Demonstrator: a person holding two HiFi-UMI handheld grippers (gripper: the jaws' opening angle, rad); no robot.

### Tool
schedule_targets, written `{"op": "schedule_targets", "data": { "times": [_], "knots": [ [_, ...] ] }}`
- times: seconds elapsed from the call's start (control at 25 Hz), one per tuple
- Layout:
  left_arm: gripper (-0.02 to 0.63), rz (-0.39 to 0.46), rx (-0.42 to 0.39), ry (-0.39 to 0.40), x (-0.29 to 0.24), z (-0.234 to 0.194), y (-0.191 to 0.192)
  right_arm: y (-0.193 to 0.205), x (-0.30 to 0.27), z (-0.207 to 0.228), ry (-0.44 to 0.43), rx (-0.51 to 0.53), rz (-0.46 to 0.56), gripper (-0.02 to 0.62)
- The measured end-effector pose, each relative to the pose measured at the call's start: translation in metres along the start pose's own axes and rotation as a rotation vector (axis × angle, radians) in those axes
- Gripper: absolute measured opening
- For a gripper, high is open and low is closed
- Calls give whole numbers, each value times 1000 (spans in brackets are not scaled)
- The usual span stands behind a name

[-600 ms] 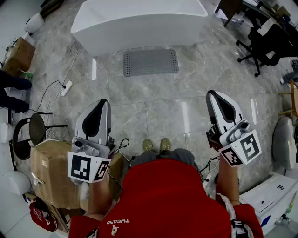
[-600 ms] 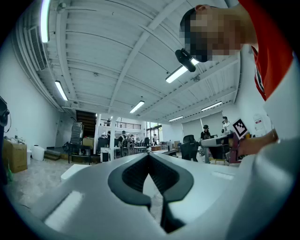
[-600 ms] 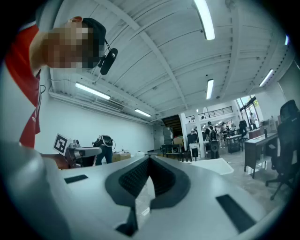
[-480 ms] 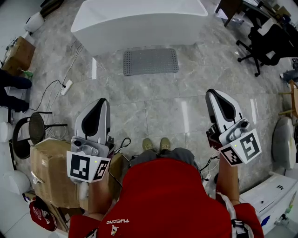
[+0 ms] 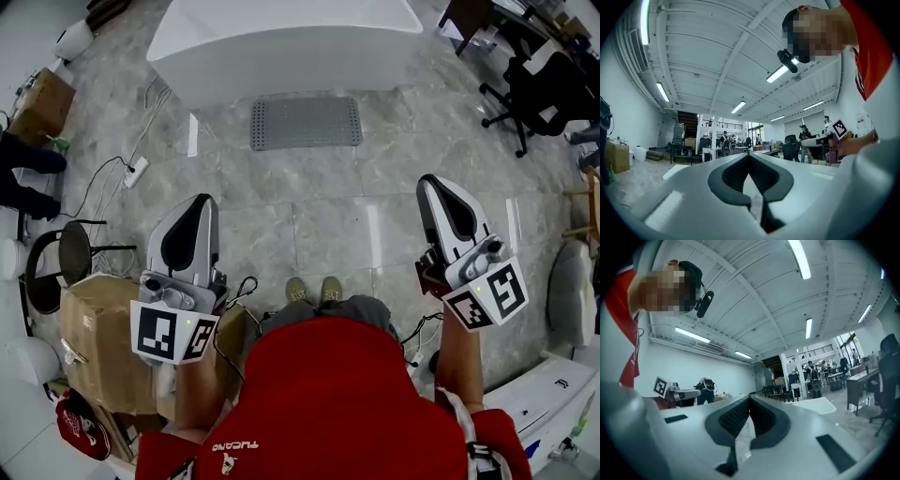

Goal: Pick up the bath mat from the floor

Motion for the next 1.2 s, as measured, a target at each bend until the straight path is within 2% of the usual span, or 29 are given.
{"op": "schedule_targets", "data": {
  "times": [0.4, 0.84, 1.2],
  "knots": [
    [5, 0, -34, -46, -23, 8, -11, -5, 6, 44, 7, 50, 4, 0],
    [5, -9, -45, -84, -54, 14, -4, 6, -2, 91, 7, 42, -1, 1],
    [5, -11, -43, -82, -95, -23, 15, 15, -44, 115, 16, 54, -15, 2]
  ]
}}
Point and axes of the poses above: the fingertips, and each gripper's own axes: x backward along the fingers, z to its right, y out of its underside, the point moved 7 cm from there along x, backward along the fingers, and after that the axes turned 11 degrees about y, right-handed, at the moved point
